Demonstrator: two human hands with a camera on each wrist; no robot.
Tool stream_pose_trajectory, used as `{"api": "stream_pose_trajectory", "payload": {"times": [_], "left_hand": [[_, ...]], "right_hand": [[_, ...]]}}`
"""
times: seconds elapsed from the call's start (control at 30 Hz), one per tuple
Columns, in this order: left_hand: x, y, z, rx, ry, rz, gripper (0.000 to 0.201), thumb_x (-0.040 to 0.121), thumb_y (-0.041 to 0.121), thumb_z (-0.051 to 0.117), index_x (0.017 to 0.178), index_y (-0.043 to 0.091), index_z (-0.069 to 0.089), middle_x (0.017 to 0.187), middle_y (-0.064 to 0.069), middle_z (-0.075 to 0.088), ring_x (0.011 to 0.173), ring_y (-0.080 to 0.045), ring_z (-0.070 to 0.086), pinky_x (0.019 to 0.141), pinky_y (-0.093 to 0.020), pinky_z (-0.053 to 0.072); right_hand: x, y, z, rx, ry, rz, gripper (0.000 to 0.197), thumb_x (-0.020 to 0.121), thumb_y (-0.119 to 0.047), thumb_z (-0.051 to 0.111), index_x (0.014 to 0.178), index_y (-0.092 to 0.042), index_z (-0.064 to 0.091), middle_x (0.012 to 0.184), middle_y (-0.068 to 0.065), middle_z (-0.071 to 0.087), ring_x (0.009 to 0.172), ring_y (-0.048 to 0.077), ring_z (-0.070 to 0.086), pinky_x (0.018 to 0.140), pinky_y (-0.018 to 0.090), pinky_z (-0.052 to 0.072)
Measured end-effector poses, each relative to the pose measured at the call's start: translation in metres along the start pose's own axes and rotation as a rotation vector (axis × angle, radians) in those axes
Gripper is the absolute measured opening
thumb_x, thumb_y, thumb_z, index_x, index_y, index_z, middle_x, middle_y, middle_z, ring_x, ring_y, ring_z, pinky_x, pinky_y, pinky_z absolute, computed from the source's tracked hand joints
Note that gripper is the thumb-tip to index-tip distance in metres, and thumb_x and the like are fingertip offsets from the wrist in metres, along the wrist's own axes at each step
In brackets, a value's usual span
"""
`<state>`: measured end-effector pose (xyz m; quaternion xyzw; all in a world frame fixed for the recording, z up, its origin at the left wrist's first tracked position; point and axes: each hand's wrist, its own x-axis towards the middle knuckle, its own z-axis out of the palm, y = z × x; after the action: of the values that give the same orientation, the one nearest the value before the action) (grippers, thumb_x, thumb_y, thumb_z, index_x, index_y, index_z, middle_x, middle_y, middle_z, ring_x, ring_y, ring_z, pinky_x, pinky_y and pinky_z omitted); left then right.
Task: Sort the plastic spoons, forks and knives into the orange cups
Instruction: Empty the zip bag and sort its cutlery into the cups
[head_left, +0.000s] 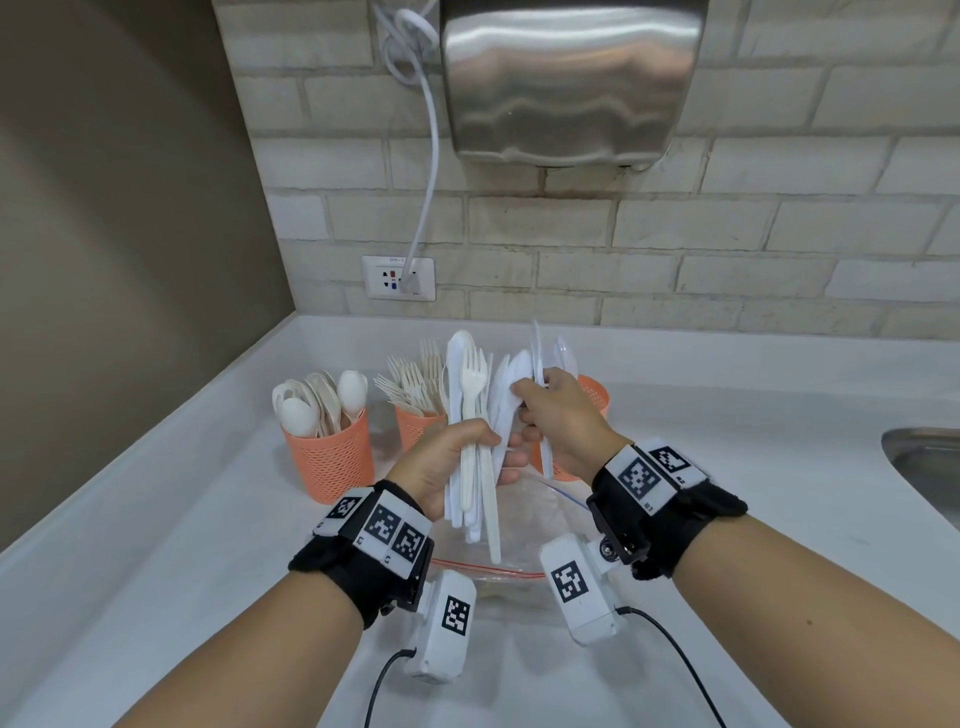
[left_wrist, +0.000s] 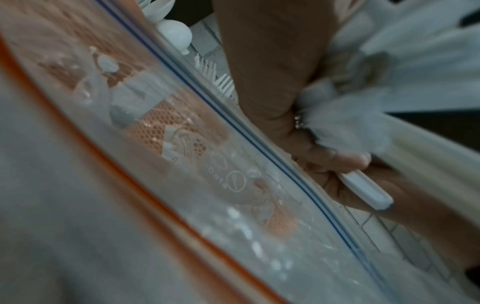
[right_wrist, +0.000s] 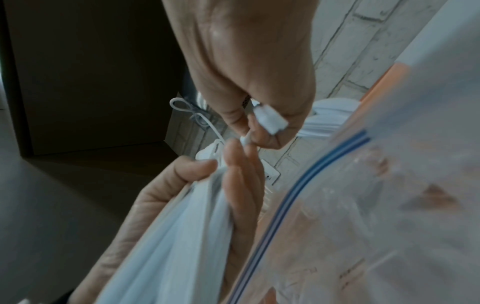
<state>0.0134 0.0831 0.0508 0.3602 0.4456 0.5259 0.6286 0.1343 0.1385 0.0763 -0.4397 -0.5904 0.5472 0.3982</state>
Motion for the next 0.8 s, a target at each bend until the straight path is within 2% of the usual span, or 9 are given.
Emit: {"api": "stream_pose_trajectory", "payload": {"times": [0.13,0.23,0.3,0.37,0.47,0.5,0.6,0.7,0.8], "left_hand": [[-0.001,0.0,0.006,0.018,-0.002,0.027,0.022,0.085,-0.011,0.041,0.092,-0.003,0.06,0.079,-0.018,0.065,0.06,-0.022,0.07,0.057,-0.029,0.059],[0.001,-0.001,0.007,-0.018,-0.009,0.009,0.023,0.085,-0.01,0.041,0.094,-0.004,0.062,0.076,-0.016,0.068,0.065,-0.023,0.071,0.06,-0.029,0.06],[0.004,-0.002,0.005,-0.065,0.01,-0.004,0.023,0.085,-0.009,0.042,0.098,-0.008,0.061,0.082,-0.018,0.07,0.071,-0.024,0.071,0.064,-0.031,0.06],[0.007,-0.003,0.002,-0.088,0.068,-0.01,0.021,0.082,-0.006,0.046,0.097,-0.008,0.06,0.085,-0.02,0.067,0.071,-0.026,0.07,0.064,-0.033,0.059],[0.011,-0.002,-0.004,-0.025,0.175,-0.014,0.008,0.08,-0.005,0.051,0.08,0.0,0.057,0.074,-0.016,0.056,0.056,-0.022,0.064,0.054,-0.031,0.056],[0.011,-0.001,-0.005,-0.026,0.192,-0.017,0.009,0.08,-0.006,0.051,0.076,0.0,0.057,0.072,-0.016,0.055,0.053,-0.021,0.064,0.053,-0.031,0.057],[0.014,0.0,-0.005,-0.093,0.186,-0.01,0.013,0.084,-0.008,0.048,0.076,-0.002,0.056,0.076,-0.016,0.059,0.055,-0.02,0.068,0.057,-0.03,0.059],[0.017,0.0,-0.008,-0.14,0.195,0.005,0.009,0.087,-0.005,0.05,0.081,0.001,0.055,0.077,-0.012,0.061,0.059,-0.017,0.07,0.058,-0.03,0.06],[0.019,-0.002,-0.011,-0.082,0.148,0.003,0.013,0.088,0.006,0.057,0.076,0.005,0.056,0.066,-0.006,0.058,0.05,-0.011,0.063,0.057,-0.026,0.058]], "right_hand": [[-0.001,0.004,0.001,0.029,-0.104,0.003,0.023,0.089,-0.02,0.059,0.07,-0.007,0.057,0.048,0.0,0.054,0.036,0.009,0.046,0.039,0.019,0.038],[0.0,0.005,0.0,-0.012,-0.053,-0.017,0.02,0.089,-0.013,0.052,0.073,-0.003,0.056,0.055,0.009,0.053,0.036,0.013,0.047,0.041,0.023,0.038],[0.004,0.006,-0.001,0.028,-0.001,-0.016,0.024,0.092,-0.012,0.046,0.069,-0.005,0.048,0.056,0.011,0.048,0.037,0.014,0.048,0.042,0.024,0.04],[0.007,0.005,-0.004,0.162,0.041,0.008,0.019,0.094,-0.013,0.044,0.076,-0.006,0.046,0.063,0.012,0.05,0.05,0.018,0.054,0.053,0.031,0.047],[0.013,0.002,-0.009,0.368,0.082,0.022,0.009,0.096,-0.011,0.043,0.103,-0.006,0.045,0.077,0.011,0.06,0.069,0.023,0.063,0.077,0.044,0.056],[0.016,-0.002,-0.011,0.402,0.093,0.01,0.008,0.097,-0.009,0.042,0.105,-0.007,0.043,0.076,0.011,0.058,0.066,0.022,0.063,0.076,0.043,0.057],[0.028,-0.018,-0.023,0.433,0.181,-0.095,0.006,0.098,-0.007,0.039,0.093,-0.011,0.04,0.066,0.007,0.049,0.043,0.011,0.052,0.049,0.027,0.053],[0.047,-0.033,-0.042,0.261,0.31,-0.337,0.014,0.098,-0.01,0.04,0.088,-0.02,0.04,0.065,0.001,0.044,0.047,0.008,0.044,0.051,0.023,0.045],[0.062,-0.036,-0.055,0.11,0.383,-0.537,0.01,0.098,-0.012,0.04,0.094,-0.02,0.04,0.073,-0.003,0.044,0.054,0.002,0.044,0.052,0.015,0.043]]}}
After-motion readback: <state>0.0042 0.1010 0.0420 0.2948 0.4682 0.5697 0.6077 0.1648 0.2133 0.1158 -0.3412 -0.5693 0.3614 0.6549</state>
